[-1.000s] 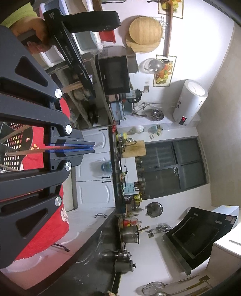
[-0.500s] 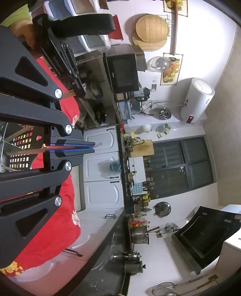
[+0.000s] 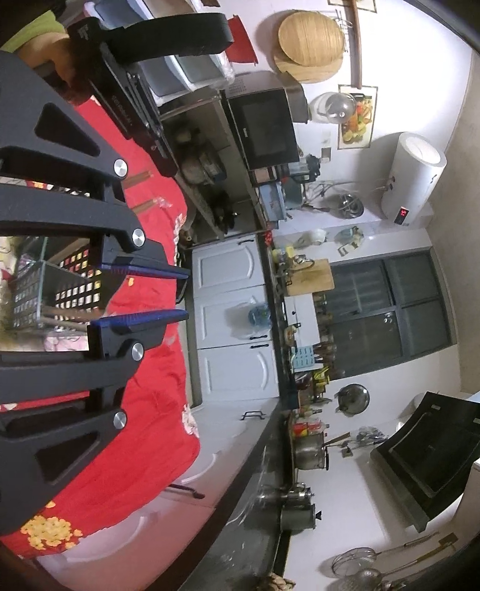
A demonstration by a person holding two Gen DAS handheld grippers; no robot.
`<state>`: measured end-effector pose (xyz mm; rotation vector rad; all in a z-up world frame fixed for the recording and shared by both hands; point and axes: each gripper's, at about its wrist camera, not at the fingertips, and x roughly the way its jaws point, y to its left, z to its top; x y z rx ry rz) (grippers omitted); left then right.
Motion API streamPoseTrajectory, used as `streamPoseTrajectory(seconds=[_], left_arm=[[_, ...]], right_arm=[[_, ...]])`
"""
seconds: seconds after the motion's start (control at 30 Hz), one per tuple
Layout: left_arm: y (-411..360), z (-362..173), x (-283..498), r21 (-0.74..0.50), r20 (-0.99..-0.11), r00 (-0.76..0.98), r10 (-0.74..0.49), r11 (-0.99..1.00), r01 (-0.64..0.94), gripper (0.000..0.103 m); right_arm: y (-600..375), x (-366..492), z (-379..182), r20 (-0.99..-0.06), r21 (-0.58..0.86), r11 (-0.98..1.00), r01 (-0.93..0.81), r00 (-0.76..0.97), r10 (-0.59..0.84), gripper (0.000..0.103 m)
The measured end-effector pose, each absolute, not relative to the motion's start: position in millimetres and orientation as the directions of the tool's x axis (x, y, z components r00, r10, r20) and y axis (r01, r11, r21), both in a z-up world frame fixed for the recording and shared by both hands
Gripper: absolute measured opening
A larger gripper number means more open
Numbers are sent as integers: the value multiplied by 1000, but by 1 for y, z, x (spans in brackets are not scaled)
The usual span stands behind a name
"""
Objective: Organize utensils
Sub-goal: 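Lower the chopstick into the caddy and open the left tool while the right tool releases its own, then withdraw both open tools from the caddy back toward the chopstick pile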
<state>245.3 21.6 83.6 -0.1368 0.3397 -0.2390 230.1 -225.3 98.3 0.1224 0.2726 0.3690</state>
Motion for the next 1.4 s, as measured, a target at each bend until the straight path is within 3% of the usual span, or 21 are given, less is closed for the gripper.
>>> streamPoseTrajectory(seconds=[0.07,0.2,0.33,0.4,0.47,0.57,0.63,0.9,1.4], left_arm=[[22,83,243,-181,-323,911,-256,962,206,23],[23,86,236,-180,-323,910,-259,961,209,29],[27,95,229,-214,-303,907,-292,949,234,62],[28,99,224,-214,-293,911,-289,949,232,69],[29,104,220,-218,-290,914,-283,950,225,84],[30,108,213,-216,-288,918,-274,952,216,92],[32,109,206,-215,-284,922,-265,954,208,92],[36,106,192,-219,-301,919,-253,957,191,92],[35,94,162,-196,-317,914,-253,960,198,92]], right_arm=[[-229,228,97,-247,169,928,-333,897,367,27],[-235,223,94,-267,166,936,-310,900,345,32],[-237,222,93,-305,162,941,-297,892,334,40],[-237,219,92,-314,158,940,-303,887,338,42],[-237,215,94,-316,148,942,-300,888,333,48],[-238,208,96,-318,146,942,-303,887,335,51],[-239,205,97,-318,153,939,-307,885,341,58],[-244,183,101,-309,154,938,-310,887,344,70],[-241,150,93,-343,135,932,-337,866,363,71]])
